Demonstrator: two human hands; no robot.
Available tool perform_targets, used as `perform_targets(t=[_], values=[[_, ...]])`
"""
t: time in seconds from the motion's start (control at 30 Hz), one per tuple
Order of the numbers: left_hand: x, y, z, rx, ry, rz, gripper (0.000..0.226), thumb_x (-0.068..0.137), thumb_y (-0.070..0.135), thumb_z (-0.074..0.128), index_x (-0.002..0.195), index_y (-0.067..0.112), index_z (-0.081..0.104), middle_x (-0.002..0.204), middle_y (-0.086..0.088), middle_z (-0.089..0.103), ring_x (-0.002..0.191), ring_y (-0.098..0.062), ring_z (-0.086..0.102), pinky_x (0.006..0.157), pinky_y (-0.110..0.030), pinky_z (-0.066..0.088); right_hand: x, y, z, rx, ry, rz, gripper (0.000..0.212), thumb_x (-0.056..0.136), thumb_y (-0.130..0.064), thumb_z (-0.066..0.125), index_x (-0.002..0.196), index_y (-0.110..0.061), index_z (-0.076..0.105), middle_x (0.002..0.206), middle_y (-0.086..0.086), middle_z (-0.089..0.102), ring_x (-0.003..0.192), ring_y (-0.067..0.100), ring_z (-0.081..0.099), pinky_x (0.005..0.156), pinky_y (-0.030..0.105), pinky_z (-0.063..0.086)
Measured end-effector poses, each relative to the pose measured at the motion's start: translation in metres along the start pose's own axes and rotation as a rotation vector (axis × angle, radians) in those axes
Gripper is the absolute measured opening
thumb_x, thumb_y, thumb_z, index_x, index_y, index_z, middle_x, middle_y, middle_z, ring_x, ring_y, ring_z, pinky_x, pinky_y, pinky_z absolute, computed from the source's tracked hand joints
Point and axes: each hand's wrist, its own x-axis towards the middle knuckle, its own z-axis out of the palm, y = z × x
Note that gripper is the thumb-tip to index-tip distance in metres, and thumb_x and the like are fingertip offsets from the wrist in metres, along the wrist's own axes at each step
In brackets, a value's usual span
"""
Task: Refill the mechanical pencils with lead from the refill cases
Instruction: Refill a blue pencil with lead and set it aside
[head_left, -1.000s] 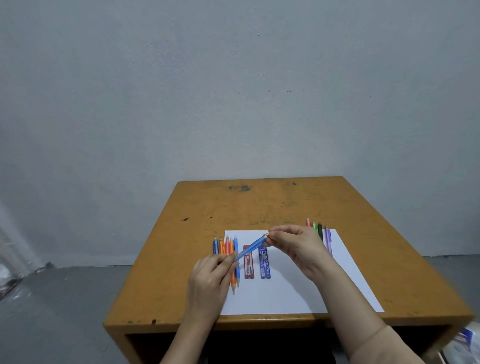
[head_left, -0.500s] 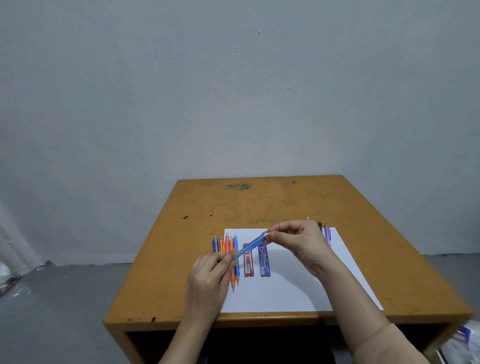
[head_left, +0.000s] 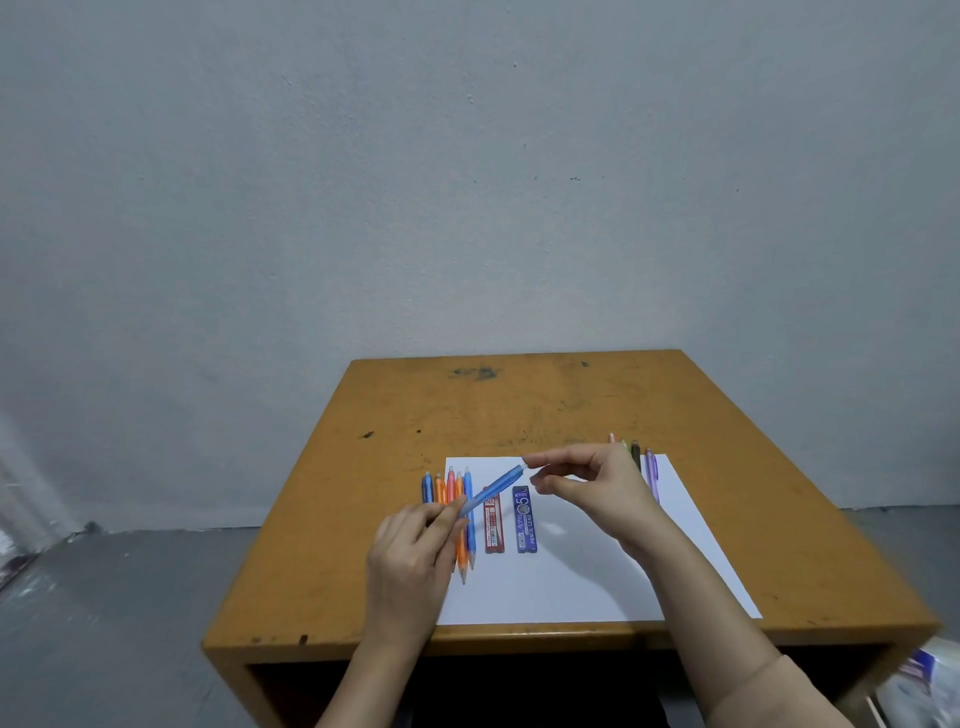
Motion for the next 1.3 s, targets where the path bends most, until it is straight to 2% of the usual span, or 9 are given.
perform_targets(t=[0.1, 0.33, 0.6, 0.73, 0.9, 1.1, 1.17, 1.23, 1.3], values=[[0.001, 0.001, 0.001, 0.018, 0.004, -0.003, 0.055, 0.1, 0.048, 0.033, 0.11, 0.009, 0.07, 0.092, -0.002, 0.07, 0.083, -0.008, 0.06, 0.065, -0.021, 0.046, 0.009, 0.008, -0.004, -0.021, 0.053, -0.026, 0.043, 0.082, 0.01, 0.059, 0.088, -0.03, 0.073, 0.091, -0.007, 0.073, 0.084, 0.011, 0.068, 0.077, 0.02, 0.055], [0.001, 0.001, 0.002, 0.039, -0.007, 0.004, 0.051, 0.099, 0.046, 0.035, 0.109, 0.01, 0.07, 0.091, 0.0, 0.07, 0.084, -0.005, 0.055, 0.06, -0.024, 0.05, 0.038, 0.038, -0.008, -0.107, 0.227, 0.095, 0.035, 0.084, 0.008, 0.056, 0.096, -0.02, 0.074, 0.094, -0.002, 0.07, 0.08, 0.011, 0.062, 0.07, 0.018, 0.048], [0.002, 0.0, 0.004, 0.042, -0.004, 0.002, 0.051, 0.099, 0.046, 0.036, 0.109, 0.01, 0.071, 0.091, 0.0, 0.07, 0.083, -0.006, 0.059, 0.062, -0.022, 0.047, 0.052, 0.059, 0.0, -0.268, 0.15, 0.168, 0.029, 0.085, 0.001, 0.061, 0.105, -0.015, 0.073, 0.094, 0.0, 0.069, 0.079, 0.01, 0.059, 0.071, 0.019, 0.043], [0.002, 0.001, 0.004, 0.065, 0.013, 0.004, 0.054, 0.1, 0.046, 0.034, 0.106, 0.009, 0.072, 0.089, 0.0, 0.07, 0.082, -0.007, 0.058, 0.066, -0.018, 0.04, 0.05, 0.062, 0.007, -0.375, 0.19, 0.167, 0.022, 0.087, -0.007, 0.061, 0.099, -0.02, 0.074, 0.087, 0.003, 0.067, 0.074, 0.012, 0.058, 0.066, 0.024, 0.044], [0.002, 0.0, 0.005, 0.058, 0.009, 0.002, 0.05, 0.1, 0.044, 0.036, 0.106, 0.01, 0.072, 0.089, 0.001, 0.07, 0.082, -0.006, 0.058, 0.064, -0.02, 0.043, 0.051, 0.061, 0.009, -0.438, 0.193, 0.144, 0.018, 0.088, -0.007, 0.061, 0.097, -0.013, 0.076, 0.088, 0.002, 0.069, 0.071, 0.004, 0.056, 0.053, 0.004, 0.037], [0.002, 0.001, 0.004, 0.048, 0.01, 0.003, 0.053, 0.1, 0.047, 0.035, 0.106, 0.01, 0.071, 0.089, 0.001, 0.07, 0.08, -0.006, 0.059, 0.063, -0.019, 0.043, 0.048, 0.058, 0.01, -0.384, 0.194, 0.135, 0.016, 0.088, -0.006, 0.062, 0.094, -0.011, 0.076, 0.084, 0.001, 0.068, 0.07, 0.003, 0.055, 0.054, 0.001, 0.038], [0.002, 0.001, 0.004, 0.043, 0.008, -0.003, 0.053, 0.1, 0.048, 0.034, 0.107, 0.011, 0.071, 0.09, 0.001, 0.07, 0.081, -0.006, 0.059, 0.063, -0.018, 0.042, 0.047, 0.055, 0.011, -0.277, 0.193, 0.143, 0.019, 0.088, -0.003, 0.06, 0.096, -0.012, 0.075, 0.086, -0.002, 0.069, 0.076, 0.003, 0.059, 0.063, 0.003, 0.041], [0.002, 0.002, 0.003, 0.046, 0.003, -0.009, 0.055, 0.1, 0.049, 0.033, 0.107, 0.011, 0.071, 0.09, 0.001, 0.07, 0.082, -0.005, 0.059, 0.064, -0.018, 0.042, 0.046, 0.051, 0.011, -0.068, 0.195, 0.15, 0.02, 0.087, -0.001, 0.063, 0.099, -0.011, 0.074, 0.088, -0.002, 0.071, 0.082, 0.01, 0.065, 0.078, 0.015, 0.049], [0.003, 0.002, 0.003, 0.052, 0.002, -0.007, 0.054, 0.1, 0.048, 0.033, 0.107, 0.011, 0.071, 0.09, 0.001, 0.07, 0.082, -0.005, 0.059, 0.064, -0.018, 0.043, 0.043, 0.045, 0.013, 0.135, 0.206, 0.166, 0.019, 0.086, 0.0, 0.064, 0.099, -0.009, 0.073, 0.087, 0.003, 0.072, 0.084, 0.017, 0.067, 0.08, 0.023, 0.053]])
